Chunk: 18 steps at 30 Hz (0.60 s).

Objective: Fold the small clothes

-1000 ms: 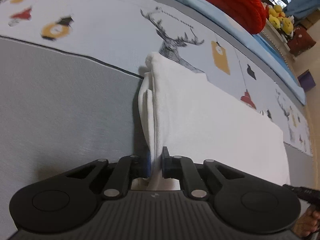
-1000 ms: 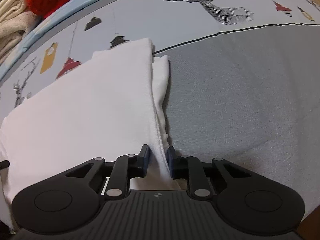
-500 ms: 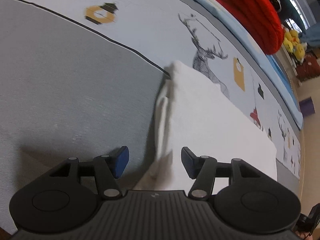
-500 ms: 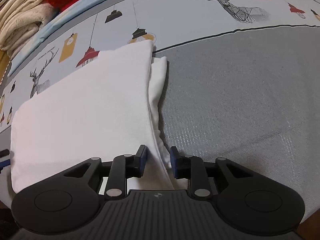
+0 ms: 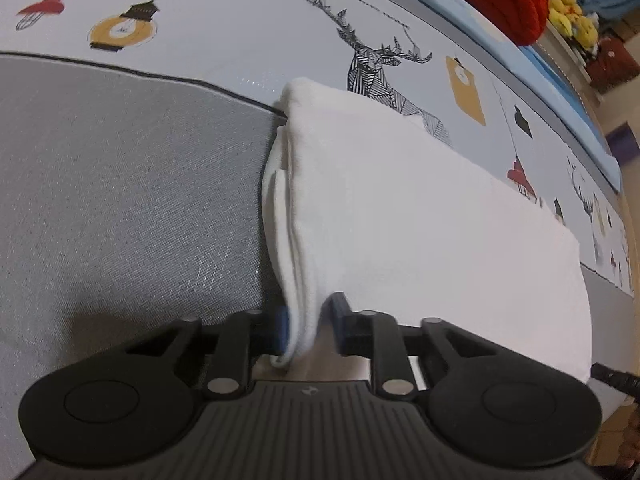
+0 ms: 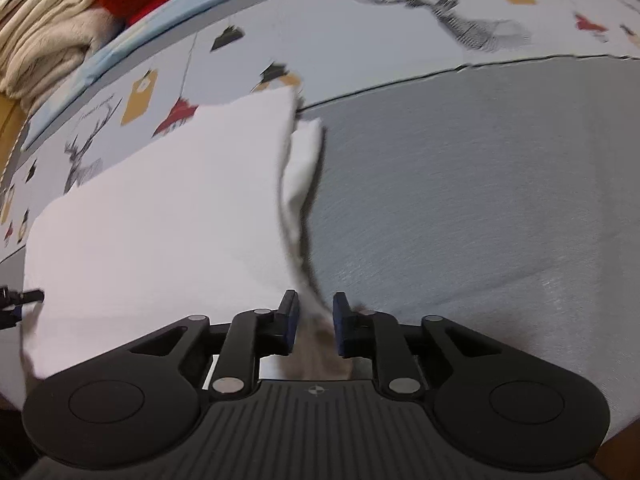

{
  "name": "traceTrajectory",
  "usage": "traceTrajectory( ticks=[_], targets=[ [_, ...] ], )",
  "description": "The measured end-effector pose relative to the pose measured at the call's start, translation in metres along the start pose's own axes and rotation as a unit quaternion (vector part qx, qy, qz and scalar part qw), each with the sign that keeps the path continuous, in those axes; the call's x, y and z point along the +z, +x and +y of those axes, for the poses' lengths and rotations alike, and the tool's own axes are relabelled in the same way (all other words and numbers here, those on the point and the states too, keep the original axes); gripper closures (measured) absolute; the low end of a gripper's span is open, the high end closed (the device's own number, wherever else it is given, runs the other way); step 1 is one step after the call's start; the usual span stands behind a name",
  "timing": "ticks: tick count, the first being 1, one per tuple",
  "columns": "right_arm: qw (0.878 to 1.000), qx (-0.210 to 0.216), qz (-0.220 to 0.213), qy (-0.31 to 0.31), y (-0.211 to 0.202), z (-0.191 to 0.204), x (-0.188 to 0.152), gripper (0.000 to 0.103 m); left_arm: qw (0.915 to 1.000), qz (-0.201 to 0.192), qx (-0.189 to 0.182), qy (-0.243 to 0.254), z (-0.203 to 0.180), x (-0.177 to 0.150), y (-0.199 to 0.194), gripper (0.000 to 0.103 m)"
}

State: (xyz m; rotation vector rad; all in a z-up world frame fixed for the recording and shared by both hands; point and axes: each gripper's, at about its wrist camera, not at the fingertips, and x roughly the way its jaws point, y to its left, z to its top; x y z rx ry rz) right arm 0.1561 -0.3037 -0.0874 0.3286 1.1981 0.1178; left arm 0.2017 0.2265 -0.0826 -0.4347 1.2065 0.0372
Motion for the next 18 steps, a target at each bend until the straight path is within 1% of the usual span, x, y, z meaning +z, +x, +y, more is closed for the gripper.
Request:
traceTrajectory(
  ticks=[2, 3, 4, 5, 6, 9, 10, 11, 12, 14, 17, 18],
  targets=[
    [1.0, -0.001, -0.003, 0.004, -0.002, -0.004, 0.002, 0.082, 1.0, -0.007, -0.004, 0.003, 0.003, 0.001, -0.006, 0.091],
    [1.0, 0.0, -0.004, 0.007, -0.002, -0.006, 0.002, 0.082, 0.9999, -0.012, 0.002, 0.011, 0.004, 0.002, -0.009, 0.091],
    [1.0, -0.001, -0.006, 0.008, -0.002, -0.007, 0.004, 0.082, 0.9994, -0.018, 0.018, 0.021, 0.004, 0.002, -0.012, 0.091],
    [1.0, -0.003, -0.009, 0.008, -0.002, -0.007, 0.004, 0.082, 0.9989, -0.02, 0.035, 0.021, 0.007, 0.001, -0.015, 0.091],
    [1.0, -0.006, -0.013, 0.008, -0.003, -0.007, 0.006, 0.082, 0.9988, -0.02, 0.044, 0.012, 0.012, 0.001, -0.017, 0.091],
    [0.999, -0.012, -0.024, 0.019, -0.004, -0.008, 0.009, 0.082, 0.9985, -0.025, 0.04, -0.029, 0.027, 0.004, -0.022, 0.078],
    [0.999, -0.014, -0.025, 0.023, -0.004, -0.009, 0.009, 0.082, 0.9982, -0.028, 0.037, -0.039, 0.031, 0.005, -0.024, 0.07],
    [0.999, -0.016, -0.027, 0.027, -0.004, -0.008, 0.009, 0.082, 0.998, -0.026, 0.032, -0.047, 0.034, 0.006, -0.023, 0.067],
    [0.999, -0.019, -0.028, 0.029, -0.004, -0.008, 0.009, 0.082, 0.9981, -0.019, 0.025, -0.054, 0.035, 0.007, -0.021, 0.06],
    [0.999, -0.022, -0.031, 0.031, -0.004, -0.007, 0.009, 0.082, 0.9984, -0.001, 0.018, -0.054, 0.034, 0.007, -0.014, 0.058],
    [0.999, -0.025, -0.034, 0.035, -0.006, -0.009, 0.009, 0.082, 0.9991, -0.006, 0.032, -0.025, 0.024, 0.006, -0.011, 0.058],
    [0.998, -0.026, -0.034, 0.037, -0.007, -0.01, 0.009, 0.082, 0.9991, -0.008, 0.036, -0.019, 0.021, 0.006, -0.01, 0.06]
  ],
)
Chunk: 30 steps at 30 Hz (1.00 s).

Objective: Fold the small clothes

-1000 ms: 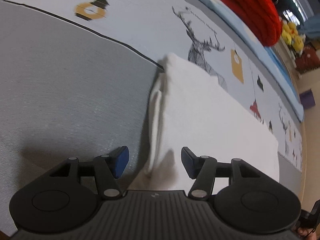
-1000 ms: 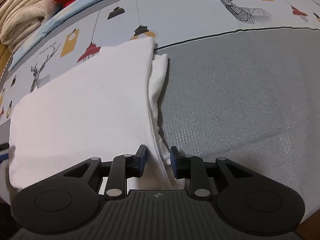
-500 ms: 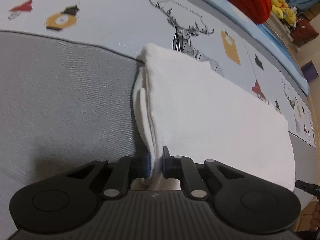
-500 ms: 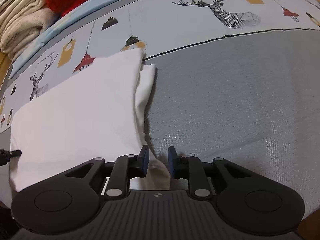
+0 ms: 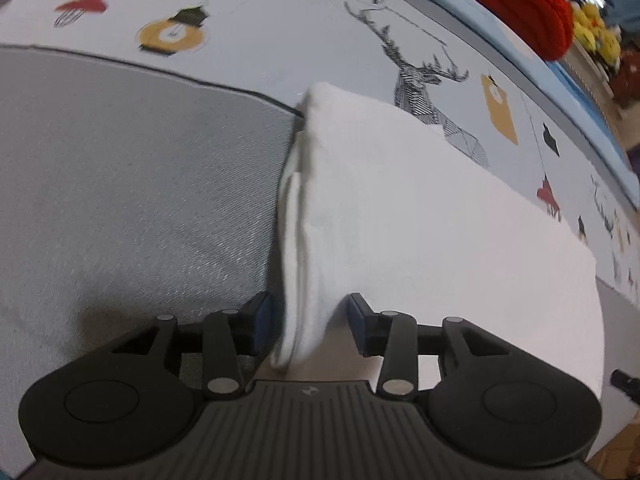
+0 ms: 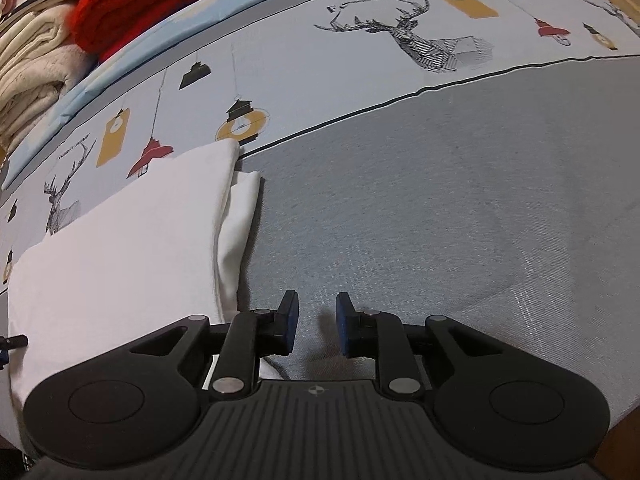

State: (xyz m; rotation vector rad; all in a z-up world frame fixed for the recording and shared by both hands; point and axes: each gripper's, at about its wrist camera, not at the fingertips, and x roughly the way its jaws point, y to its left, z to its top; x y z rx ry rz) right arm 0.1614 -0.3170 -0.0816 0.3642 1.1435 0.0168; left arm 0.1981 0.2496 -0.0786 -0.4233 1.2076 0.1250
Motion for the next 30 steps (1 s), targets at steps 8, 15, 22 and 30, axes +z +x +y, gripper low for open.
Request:
traceTrajectory(
  ticks=[8, 15, 22, 30],
  targets=[
    [1.0, -0.01, -0.011, 0.014, -0.007, -0.01, 0.003, 0.082, 0.9994, -0.02, 0.003, 0.029, -0.01, -0.005, -0.005, 0.092],
    [1.0, -0.003, -0.022, 0.011, -0.012, -0.001, 0.002, 0.082, 0.9864, -0.049, 0.125, 0.095, -0.02, -0.014, -0.019, 0.092],
    [1.0, -0.001, -0.028, 0.007, -0.017, 0.006, 0.0, 0.082, 0.9916, -0.061, 0.098, 0.058, -0.014, -0.012, -0.032, 0.093],
    [0.999, 0.008, -0.041, 0.001, -0.026, 0.008, 0.003, 0.082, 0.9944, -0.082, -0.01, 0.066, -0.058, -0.009, -0.062, 0.093]
  ],
)
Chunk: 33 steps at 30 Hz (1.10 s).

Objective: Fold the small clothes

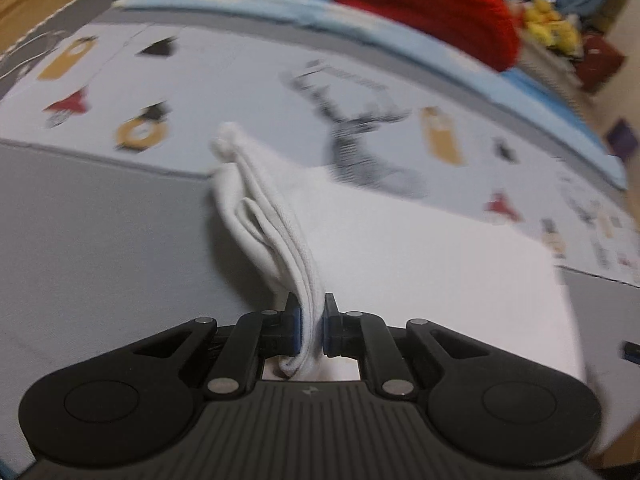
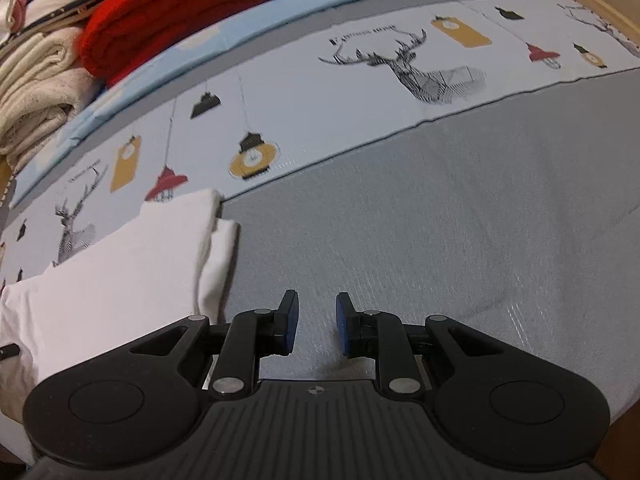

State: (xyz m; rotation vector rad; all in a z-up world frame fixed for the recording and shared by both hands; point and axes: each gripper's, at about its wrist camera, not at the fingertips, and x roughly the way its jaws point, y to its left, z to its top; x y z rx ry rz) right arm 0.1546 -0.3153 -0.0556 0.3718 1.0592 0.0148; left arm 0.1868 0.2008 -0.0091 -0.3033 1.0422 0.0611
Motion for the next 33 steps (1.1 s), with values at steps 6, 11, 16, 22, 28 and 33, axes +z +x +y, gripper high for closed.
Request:
traceTrajectory(
  ticks=[6, 11, 16, 22, 28, 33],
  targets=[
    [1.0, 0.012, -0.006, 0.002, -0.005, -0.001, 0.003, 0.082, 0.9959, -0.014, -0.089, -0.009, -0.06, 0.005, -0.011, 0.093],
    [1.0, 0.018, -0.01, 0.009, -0.008, -0.003, 0.005, 0.082, 0.9898, 0.0, -0.143, -0.001, -0.135, 0.002, 0.003, 0.093],
    [1.0, 0.015, -0.014, 0.013, -0.014, -0.007, 0.007, 0.082, 0.9784, 0.02, -0.205, 0.012, -0.221, -0.01, 0.028, 0.088],
    [1.0, 0.016, -0.021, 0.011, -0.018, -0.009, 0.009, 0.082, 0.9569, 0.024, -0.29, 0.003, -0.239, -0.009, 0.029, 0.068],
    [0.998, 0.052, -0.023, 0.003, -0.009, 0.009, 0.011, 0.082, 0.9778, 0.025, -0.208, 0.006, -0.188, 0.0, 0.019, 0.068],
    [0.995, 0.094, -0.014, -0.005, 0.015, 0.042, 0.004, 0.065, 0.9879, 0.066, -0.126, 0.063, -0.154, -0.011, 0.02, 0.068]
  ],
)
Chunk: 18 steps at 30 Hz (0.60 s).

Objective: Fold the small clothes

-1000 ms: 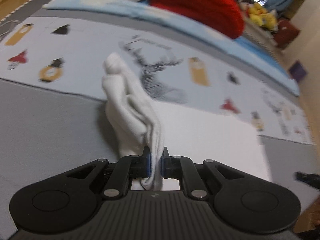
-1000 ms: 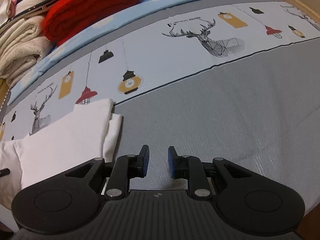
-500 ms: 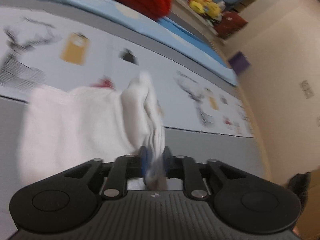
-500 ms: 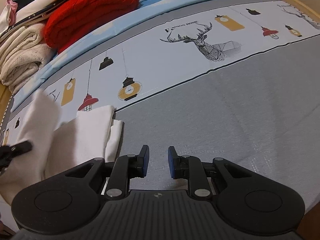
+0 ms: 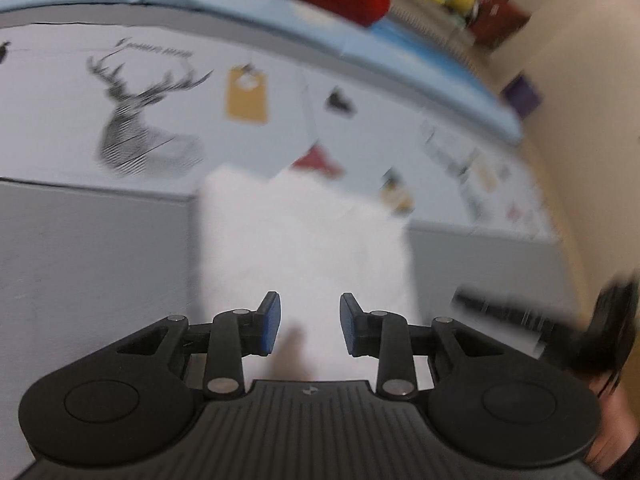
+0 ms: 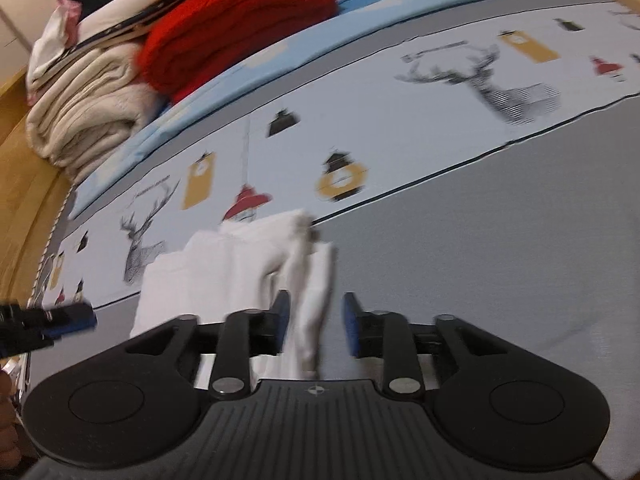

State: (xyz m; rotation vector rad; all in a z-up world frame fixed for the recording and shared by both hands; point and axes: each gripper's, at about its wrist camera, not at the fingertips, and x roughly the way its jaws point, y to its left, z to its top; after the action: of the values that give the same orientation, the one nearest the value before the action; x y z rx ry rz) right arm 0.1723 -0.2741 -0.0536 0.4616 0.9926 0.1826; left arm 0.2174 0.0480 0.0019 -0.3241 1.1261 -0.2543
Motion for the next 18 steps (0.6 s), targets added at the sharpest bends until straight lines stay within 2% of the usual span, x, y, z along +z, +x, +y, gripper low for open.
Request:
traceTrajectory(
  ticks=[1, 5, 11, 13, 14, 15, 17, 18],
  targets=[
    [1.0, -0.009, 0.016, 0.001, 0.009, 0.006, 0.001, 0.064, 0.9998, 0.008, 0.01, 0.012, 0.003, -0.004, 0.0, 0.068],
    [1.0, 0.0, 0.008, 0.005, 0.032, 0.029, 0.007, 0.055, 0.9984, 0.016, 0.024, 0.049, 0.027, -0.013, -0.01, 0.068],
    [0.999, -0.031, 0.027, 0.0, 0.071, 0.049, 0.011, 0.054, 0.9977, 0.012, 0.037, 0.055, 0.048, -0.016, -0.024, 0.068],
    [0.998, -0.05, 0.03, -0.016, 0.082, 0.054, 0.011, 0.067, 0.9974, 0.014, 0.039, 0.06, 0.047, -0.016, -0.026, 0.068],
    [0.998, -0.055, 0.026, -0.028, 0.084, 0.057, 0.011, 0.086, 0.9971, 0.014, 0.039, 0.063, 0.046, -0.016, -0.028, 0.068],
    [0.998, -0.054, 0.021, -0.037, 0.085, 0.06, 0.011, 0.092, 0.9969, 0.014, 0.038, 0.067, 0.045, -0.016, -0.028, 0.068],
    [0.999, -0.039, -0.007, -0.037, 0.076, 0.063, 0.014, 0.094, 0.9965, 0.016, 0.035, 0.074, 0.042, -0.016, -0.026, 0.068],
    [0.998, -0.019, -0.04, -0.033, 0.064, 0.064, 0.016, 0.094, 0.9963, 0.017, 0.034, 0.077, 0.039, -0.016, -0.025, 0.068]
  ],
)
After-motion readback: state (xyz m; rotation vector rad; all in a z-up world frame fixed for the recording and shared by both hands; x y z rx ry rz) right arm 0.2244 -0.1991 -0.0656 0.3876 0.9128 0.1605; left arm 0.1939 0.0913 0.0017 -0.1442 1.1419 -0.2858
